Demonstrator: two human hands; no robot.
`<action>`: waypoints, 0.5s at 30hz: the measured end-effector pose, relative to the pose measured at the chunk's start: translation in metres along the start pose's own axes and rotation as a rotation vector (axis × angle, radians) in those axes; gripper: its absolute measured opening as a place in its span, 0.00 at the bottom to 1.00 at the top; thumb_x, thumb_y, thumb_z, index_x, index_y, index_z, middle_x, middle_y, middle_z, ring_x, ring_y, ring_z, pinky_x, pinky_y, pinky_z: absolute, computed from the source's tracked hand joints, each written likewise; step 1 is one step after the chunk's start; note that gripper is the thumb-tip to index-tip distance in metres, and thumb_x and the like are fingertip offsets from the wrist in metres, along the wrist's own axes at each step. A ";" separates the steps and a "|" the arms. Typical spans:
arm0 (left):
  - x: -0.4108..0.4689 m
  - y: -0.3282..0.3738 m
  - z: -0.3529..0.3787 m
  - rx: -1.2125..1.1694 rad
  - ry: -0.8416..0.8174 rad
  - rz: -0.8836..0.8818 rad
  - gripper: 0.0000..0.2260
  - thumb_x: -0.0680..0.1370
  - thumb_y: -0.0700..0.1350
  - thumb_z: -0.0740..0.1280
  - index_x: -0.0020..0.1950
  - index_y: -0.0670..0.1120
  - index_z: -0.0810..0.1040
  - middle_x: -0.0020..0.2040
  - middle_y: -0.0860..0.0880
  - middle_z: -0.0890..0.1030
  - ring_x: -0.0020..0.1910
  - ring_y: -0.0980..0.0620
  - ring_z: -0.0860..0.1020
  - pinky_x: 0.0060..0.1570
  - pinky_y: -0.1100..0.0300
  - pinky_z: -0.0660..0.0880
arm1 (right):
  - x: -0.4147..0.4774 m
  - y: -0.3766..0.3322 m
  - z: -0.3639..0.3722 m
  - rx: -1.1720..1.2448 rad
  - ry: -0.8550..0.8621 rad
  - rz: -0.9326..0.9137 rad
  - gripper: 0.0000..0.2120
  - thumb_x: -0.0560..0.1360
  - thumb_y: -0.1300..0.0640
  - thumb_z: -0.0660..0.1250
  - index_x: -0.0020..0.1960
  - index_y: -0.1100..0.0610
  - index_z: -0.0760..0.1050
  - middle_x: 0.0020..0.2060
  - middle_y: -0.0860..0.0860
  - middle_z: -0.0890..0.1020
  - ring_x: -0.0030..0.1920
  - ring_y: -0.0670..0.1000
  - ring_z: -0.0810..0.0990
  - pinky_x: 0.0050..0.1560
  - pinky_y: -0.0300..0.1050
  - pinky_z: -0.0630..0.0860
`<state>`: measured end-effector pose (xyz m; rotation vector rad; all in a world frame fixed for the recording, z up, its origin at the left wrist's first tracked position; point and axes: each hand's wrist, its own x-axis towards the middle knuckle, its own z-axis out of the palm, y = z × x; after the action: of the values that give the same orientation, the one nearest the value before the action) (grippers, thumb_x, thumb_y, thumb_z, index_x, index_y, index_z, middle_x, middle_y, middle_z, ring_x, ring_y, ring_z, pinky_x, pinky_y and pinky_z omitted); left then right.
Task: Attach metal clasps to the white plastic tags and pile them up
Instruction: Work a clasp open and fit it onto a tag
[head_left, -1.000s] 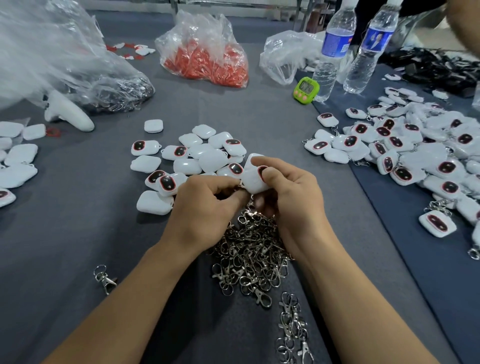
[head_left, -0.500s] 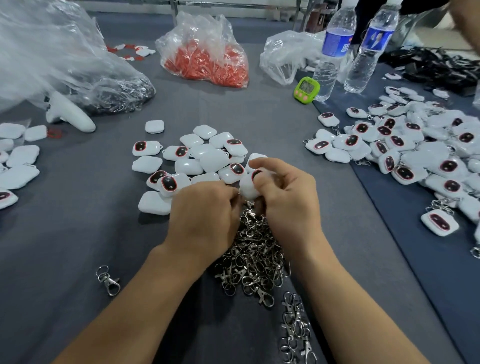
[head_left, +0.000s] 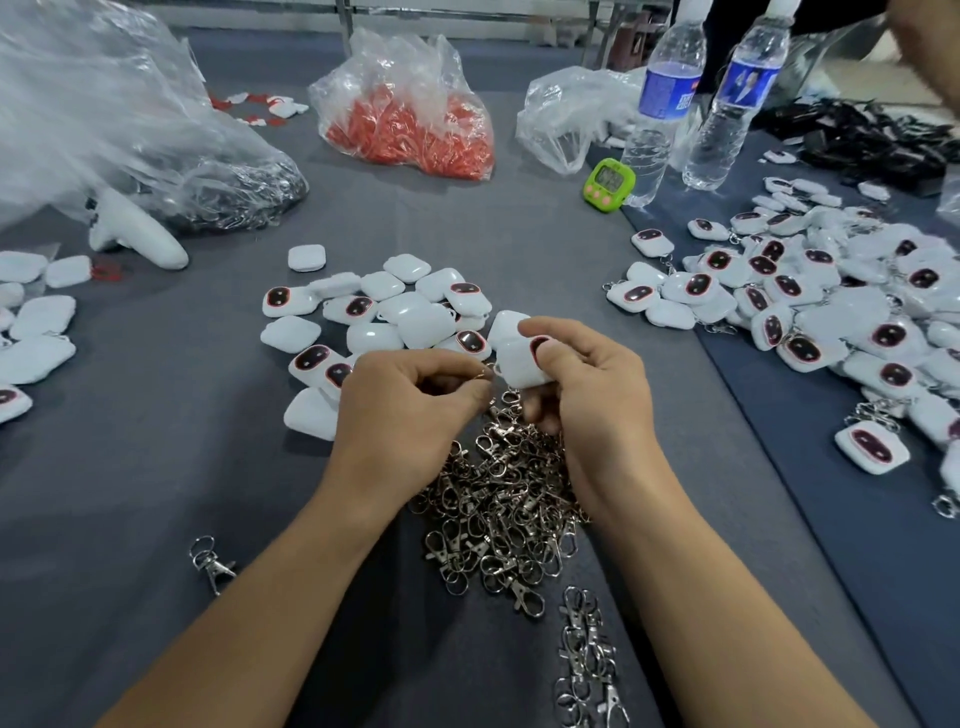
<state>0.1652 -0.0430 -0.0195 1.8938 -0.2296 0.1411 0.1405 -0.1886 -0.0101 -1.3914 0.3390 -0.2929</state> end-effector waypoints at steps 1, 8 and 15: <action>0.000 -0.001 0.000 0.045 0.027 0.021 0.09 0.70 0.44 0.79 0.38 0.60 0.86 0.33 0.61 0.84 0.33 0.62 0.81 0.35 0.72 0.74 | 0.000 -0.001 0.000 0.007 -0.004 0.011 0.13 0.81 0.66 0.62 0.51 0.56 0.84 0.29 0.56 0.77 0.23 0.49 0.71 0.22 0.36 0.66; -0.008 0.005 0.001 0.311 0.099 0.155 0.09 0.70 0.53 0.71 0.47 0.60 0.87 0.47 0.67 0.84 0.45 0.64 0.81 0.49 0.63 0.77 | 0.000 -0.005 0.000 0.052 -0.016 0.090 0.11 0.80 0.67 0.62 0.50 0.60 0.83 0.26 0.53 0.77 0.20 0.48 0.70 0.21 0.34 0.64; -0.011 0.002 0.001 0.478 0.145 0.410 0.10 0.73 0.48 0.72 0.52 0.56 0.88 0.41 0.54 0.87 0.38 0.51 0.82 0.44 0.58 0.77 | 0.003 -0.003 -0.001 0.038 0.000 0.138 0.12 0.78 0.66 0.62 0.47 0.57 0.84 0.26 0.51 0.78 0.20 0.48 0.69 0.20 0.35 0.62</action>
<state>0.1537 -0.0435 -0.0200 2.2739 -0.5204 0.6573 0.1429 -0.1915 -0.0073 -1.3240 0.4249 -0.1850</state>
